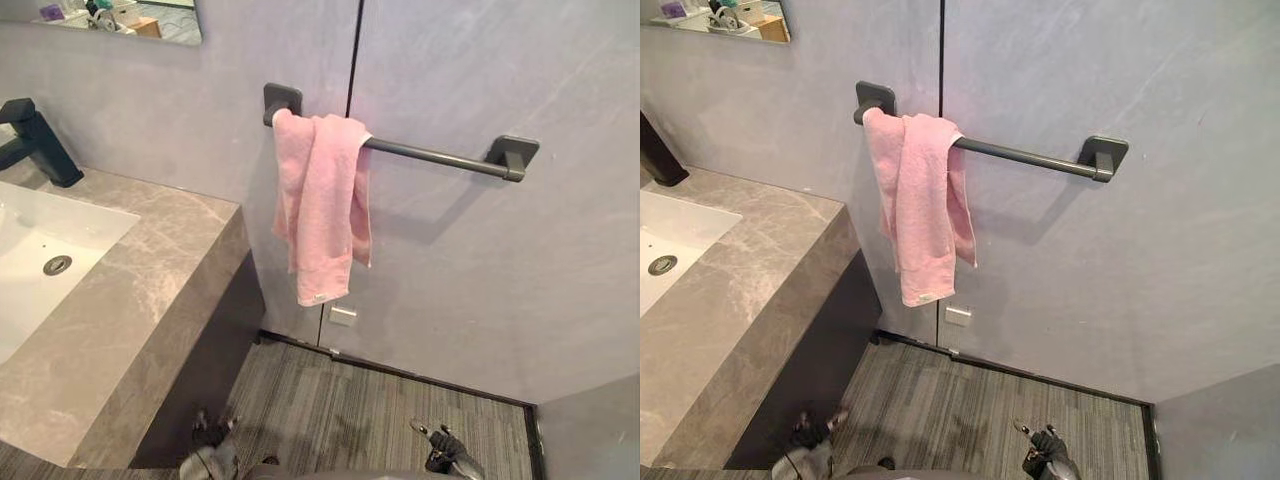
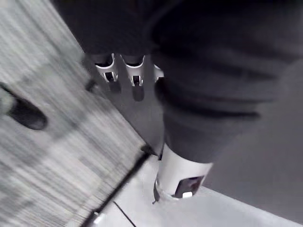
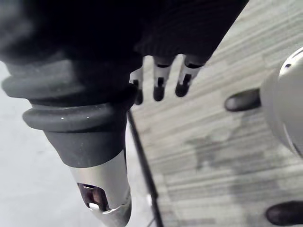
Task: Organize washtable
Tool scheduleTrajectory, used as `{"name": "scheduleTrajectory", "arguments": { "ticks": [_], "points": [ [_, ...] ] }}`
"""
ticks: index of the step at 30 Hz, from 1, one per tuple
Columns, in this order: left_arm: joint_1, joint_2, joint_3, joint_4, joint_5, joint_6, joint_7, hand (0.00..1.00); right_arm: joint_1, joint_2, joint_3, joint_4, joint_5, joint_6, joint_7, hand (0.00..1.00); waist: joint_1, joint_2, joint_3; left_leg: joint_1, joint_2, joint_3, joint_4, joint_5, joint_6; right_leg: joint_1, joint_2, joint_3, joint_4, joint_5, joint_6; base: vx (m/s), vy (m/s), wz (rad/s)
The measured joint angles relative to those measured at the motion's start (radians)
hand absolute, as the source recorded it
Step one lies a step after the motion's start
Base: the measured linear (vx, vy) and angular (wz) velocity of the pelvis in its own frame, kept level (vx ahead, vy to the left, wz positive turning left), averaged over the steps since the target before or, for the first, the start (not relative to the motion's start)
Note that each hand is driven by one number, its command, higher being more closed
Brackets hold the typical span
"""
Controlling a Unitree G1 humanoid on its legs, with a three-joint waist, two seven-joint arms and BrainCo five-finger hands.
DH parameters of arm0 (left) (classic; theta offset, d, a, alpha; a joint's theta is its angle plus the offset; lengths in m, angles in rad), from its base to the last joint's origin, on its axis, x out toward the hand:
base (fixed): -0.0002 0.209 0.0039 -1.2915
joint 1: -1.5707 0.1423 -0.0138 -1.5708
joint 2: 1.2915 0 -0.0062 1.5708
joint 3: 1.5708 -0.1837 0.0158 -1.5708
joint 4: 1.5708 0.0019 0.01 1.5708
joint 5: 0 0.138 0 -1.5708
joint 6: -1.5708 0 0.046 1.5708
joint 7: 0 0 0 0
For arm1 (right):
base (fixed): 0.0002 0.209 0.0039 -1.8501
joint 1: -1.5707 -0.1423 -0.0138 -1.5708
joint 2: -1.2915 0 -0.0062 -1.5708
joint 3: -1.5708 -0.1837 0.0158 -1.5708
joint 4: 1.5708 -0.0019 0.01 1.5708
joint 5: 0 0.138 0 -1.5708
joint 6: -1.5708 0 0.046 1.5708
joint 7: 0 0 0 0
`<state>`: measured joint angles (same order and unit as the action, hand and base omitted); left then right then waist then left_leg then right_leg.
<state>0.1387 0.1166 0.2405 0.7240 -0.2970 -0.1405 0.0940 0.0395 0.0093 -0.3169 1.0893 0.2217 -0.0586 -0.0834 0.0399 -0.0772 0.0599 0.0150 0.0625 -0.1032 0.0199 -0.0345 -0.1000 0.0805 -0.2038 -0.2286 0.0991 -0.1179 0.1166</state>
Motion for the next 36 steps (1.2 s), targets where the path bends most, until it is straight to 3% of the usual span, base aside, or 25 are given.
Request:
{"name": "scheduleTrajectory", "arguments": {
  "ticks": [4,6,10,16,28,36],
  "points": [
    [-0.003,0.171,-0.005,-0.142,-0.009,-0.003,-0.084,0.0,0.027,-0.054,0.084,0.0,-0.036,0.002,0.026,0.0,-0.014,0.039,-0.012,0.035,0.033,0.058,-0.075,0.029,-0.007,-0.041,0.03,0.074,-0.009,0.015,0.006,-0.11,-0.041,-0.49],
    [-0.012,0.204,-0.002,-0.189,-0.023,-0.003,-0.1,0.0,0.041,-0.064,0.101,0.0,-0.038,0.005,0.043,0.0,-0.027,0.05,-0.018,0.036,0.042,0.077,-0.088,0.032,-0.009,-0.051,0.042,0.096,-0.028,0.03,0.003,-0.07,-0.016,-0.36],
    [-0.075,0.316,-0.002,-0.373,-0.047,-0.01,-0.119,0.0,0.063,-0.07,0.11,-0.005,-0.046,0.009,0.064,0.0,-0.029,0.042,-0.02,0.035,0.054,0.105,-0.09,0.032,-0.009,-0.05,0.058,0.127,-0.067,0.058,0.0,-0.03,-0.003,-0.26],
    [-0.172,0.417,0.05,-0.488,-0.089,-0.076,-0.091,0.0,0.075,-0.082,0.108,-0.008,-0.058,0.02,0.069,0.0,-0.027,0.043,-0.022,0.045,0.056,0.113,-0.091,0.032,-0.009,-0.047,0.061,0.14,-0.068,0.059,-0.001,0.02,0.004,-0.07],
    [-0.246,0.544,0.044,-0.474,-0.09,-0.104,-0.093,0.0,0.089,-0.097,0.091,-0.013,-0.078,0.024,0.101,0.0,-0.026,0.055,-0.023,0.062,0.055,0.118,-0.09,0.031,-0.008,-0.036,0.061,0.149,-0.068,0.064,-0.008,-0.03,0.005,-0.02],
    [-0.317,0.629,-0.041,-0.334,-0.206,-0.1,-0.15,0.0,0.107,-0.104,0.117,-0.016,-0.11,0.025,0.11,0.0,-0.026,0.058,-0.035,0.057,0.055,0.13,-0.091,0.031,-0.008,-0.041,0.062,0.163,-0.092,0.081,-0.004,-0.02,0.005,-0.05]
  ]
}}
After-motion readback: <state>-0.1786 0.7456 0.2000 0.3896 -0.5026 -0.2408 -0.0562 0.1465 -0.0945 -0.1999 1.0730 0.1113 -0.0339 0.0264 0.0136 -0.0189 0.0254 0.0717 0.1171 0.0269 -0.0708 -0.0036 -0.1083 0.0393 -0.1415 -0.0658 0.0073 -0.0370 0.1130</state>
